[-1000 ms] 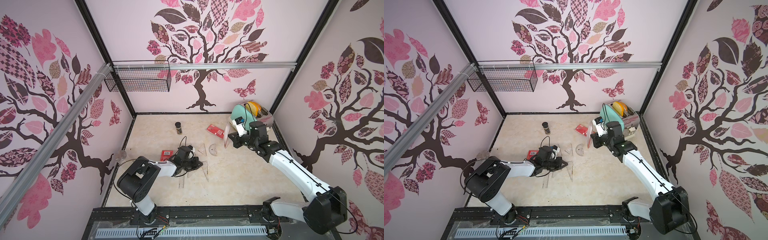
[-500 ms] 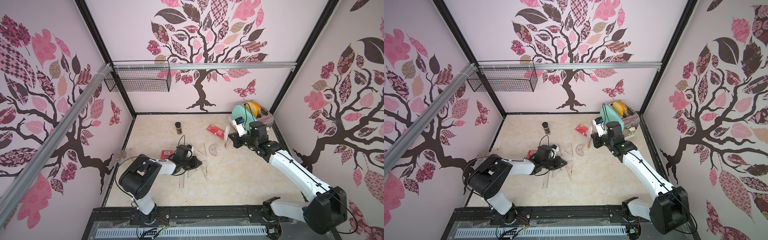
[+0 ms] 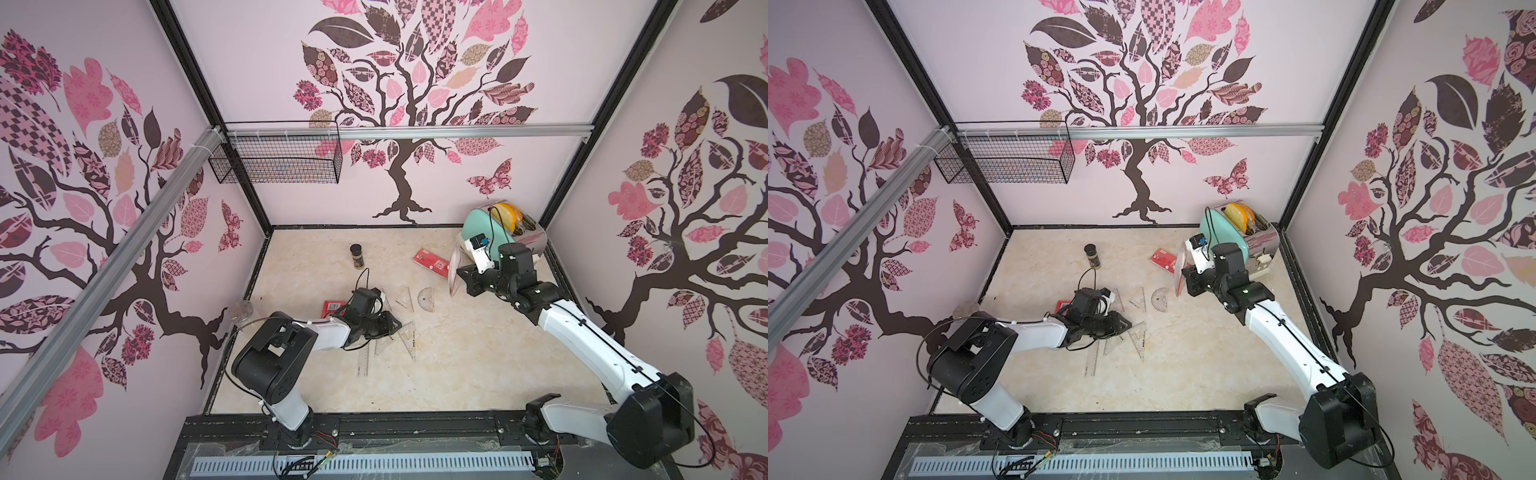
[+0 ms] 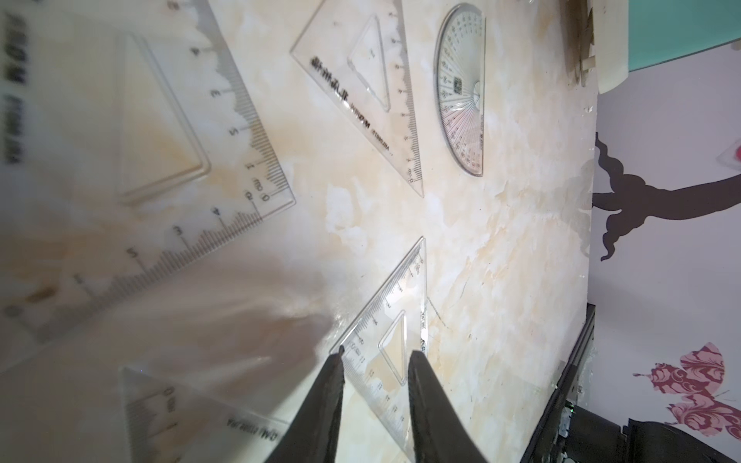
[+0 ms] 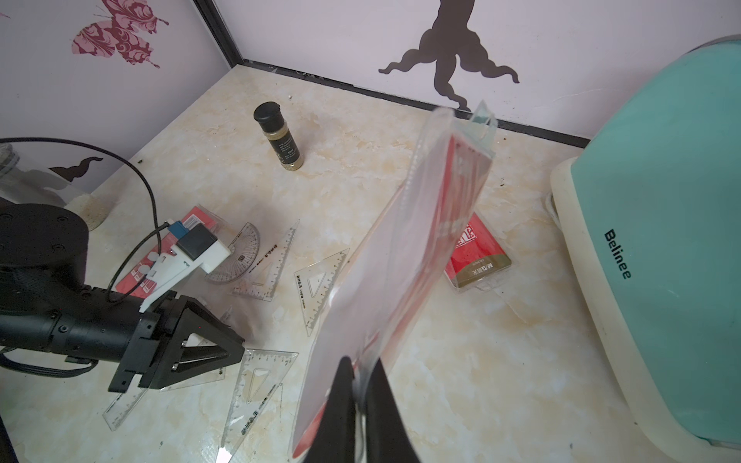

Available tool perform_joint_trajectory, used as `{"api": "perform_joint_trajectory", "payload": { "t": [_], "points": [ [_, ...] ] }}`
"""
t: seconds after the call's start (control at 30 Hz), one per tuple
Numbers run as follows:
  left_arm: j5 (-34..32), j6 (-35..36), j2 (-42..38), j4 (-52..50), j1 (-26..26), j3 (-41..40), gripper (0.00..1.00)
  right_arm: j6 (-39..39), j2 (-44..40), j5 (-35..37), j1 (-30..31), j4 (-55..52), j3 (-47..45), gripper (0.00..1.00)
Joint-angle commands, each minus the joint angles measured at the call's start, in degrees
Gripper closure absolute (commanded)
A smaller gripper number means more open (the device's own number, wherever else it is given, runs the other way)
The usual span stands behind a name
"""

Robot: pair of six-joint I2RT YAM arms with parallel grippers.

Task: Open the ruler set and take out the ruler
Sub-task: Place the ruler at the center of the board, then take out the ruler from the ruler set bag.

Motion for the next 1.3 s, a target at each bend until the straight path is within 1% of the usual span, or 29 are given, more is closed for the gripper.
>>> {"api": "perform_joint_trajectory", "payload": {
  "t": [0.0,0.13,0.27,0.4,0.47,0.5,0.63,0.83,0.93,1.1,1.27],
  "points": [
    [-3.3,3.0,-3.5,-4.6,0.2,1.7,0.68,-0.5,-1.2,0.4,-0.4,-0.5,-0.2,1.0],
    [-6.1,4.5,-7.9,-7.6,-0.2,3.2,0.68,-0.7,-1.0,-1.2,-0.4,-0.1,-0.3,1.0],
    [-12.9,7.0,-13.4,-11.6,-3.2,7.7,0.72,-1.9,-0.3,-5.1,-0.4,0.4,-0.3,1.0],
    [-20.8,10.1,-18.1,-13.5,-7.8,13.1,0.79,-2.3,0.4,-8.8,-0.4,1.6,-0.7,1.0],
    [-22.4,10.8,-19.3,-12.9,-8.9,14.9,0.83,-2.7,0.5,-10.7,-0.4,2.1,-0.9,1.0],
    [-22.7,11.2,-19.4,-12.6,-9.2,15.8,0.86,-2.7,0.6,-11.7,-0.4,2.6,-1.0,1.0],
    [-22.5,11.5,-18.4,-11.1,-10.4,18.6,1.0,-1.8,1.0,-13.6,-0.4,3.8,-1.4,1.0],
    [-22.9,13.1,-13.5,-9.7,-14.3,23.1,1.0,-0.7,1.9,-15.5,-0.4,5.2,-1.5,1.0],
    [-21.9,13.0,-10.8,-8.9,-15.6,24.8,1.0,-0.2,2.1,-16.0,-0.3,5.8,-1.5,1.0],
    [-21.7,12.6,-7.7,-8.4,-16.2,26.3,1.0,0.0,1.9,-16.5,-0.3,6.1,-1.7,1.0],
    [-20.7,12.6,-6.7,-7.8,-16.2,27.1,1.0,0.3,1.9,-17.3,-0.3,6.5,-1.7,1.0]
  ]
}}
